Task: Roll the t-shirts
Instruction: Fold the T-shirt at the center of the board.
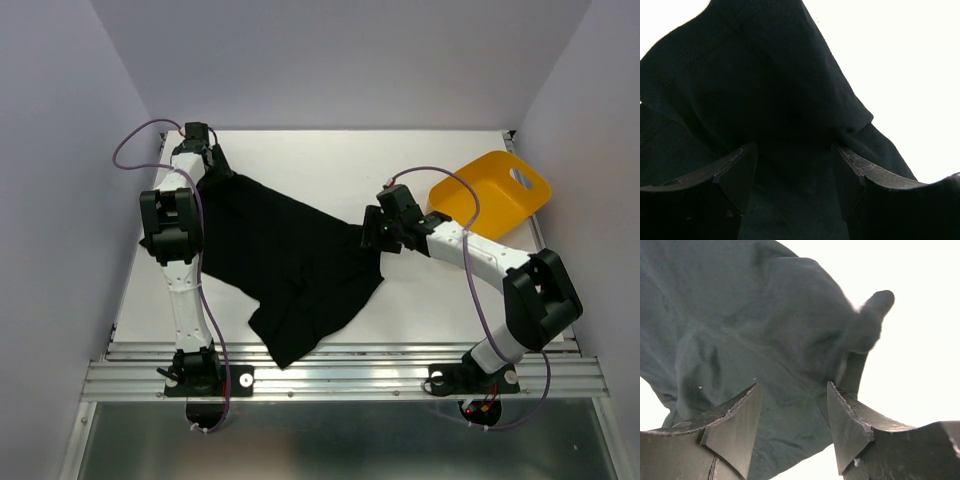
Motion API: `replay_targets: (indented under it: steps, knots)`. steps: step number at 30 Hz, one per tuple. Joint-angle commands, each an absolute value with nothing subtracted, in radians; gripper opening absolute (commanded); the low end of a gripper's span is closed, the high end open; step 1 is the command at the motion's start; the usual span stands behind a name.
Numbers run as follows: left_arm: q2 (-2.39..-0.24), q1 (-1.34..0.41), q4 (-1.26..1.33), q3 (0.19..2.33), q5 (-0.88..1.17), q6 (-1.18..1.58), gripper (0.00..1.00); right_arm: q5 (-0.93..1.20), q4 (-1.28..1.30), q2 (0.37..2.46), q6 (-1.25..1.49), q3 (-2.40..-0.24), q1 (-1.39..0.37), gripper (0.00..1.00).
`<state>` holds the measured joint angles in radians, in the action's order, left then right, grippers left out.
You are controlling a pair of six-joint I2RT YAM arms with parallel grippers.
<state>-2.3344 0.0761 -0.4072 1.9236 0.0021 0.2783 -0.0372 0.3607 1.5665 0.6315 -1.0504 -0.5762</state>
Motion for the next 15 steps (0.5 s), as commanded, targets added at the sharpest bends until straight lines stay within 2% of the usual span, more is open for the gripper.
replay_targets:
  steps: [1,9,12,13,15]
  knots:
    - [-2.280,0.087,-0.433,1.898,0.023,0.275,0.71,-0.072,0.298,1.532,0.680,-1.026,-0.545,0.60]
    - [-2.284,0.087,-0.434,1.902,0.025,0.275,0.71,-0.055,0.264,1.608,0.670,-1.032,-0.526,0.57]
    - [-2.284,0.087,-0.436,1.901,0.023,0.275,0.71,-0.061,0.244,1.614,0.661,-1.034,-0.526,0.44]
    - [-2.286,0.087,-0.436,1.901,0.023,0.273,0.71,-0.066,0.241,1.615,0.655,-1.043,-0.526,0.35]
    - [-2.286,0.087,-0.436,1.902,0.021,0.272,0.71,-0.074,0.239,1.614,0.647,-1.054,-0.517,0.27]
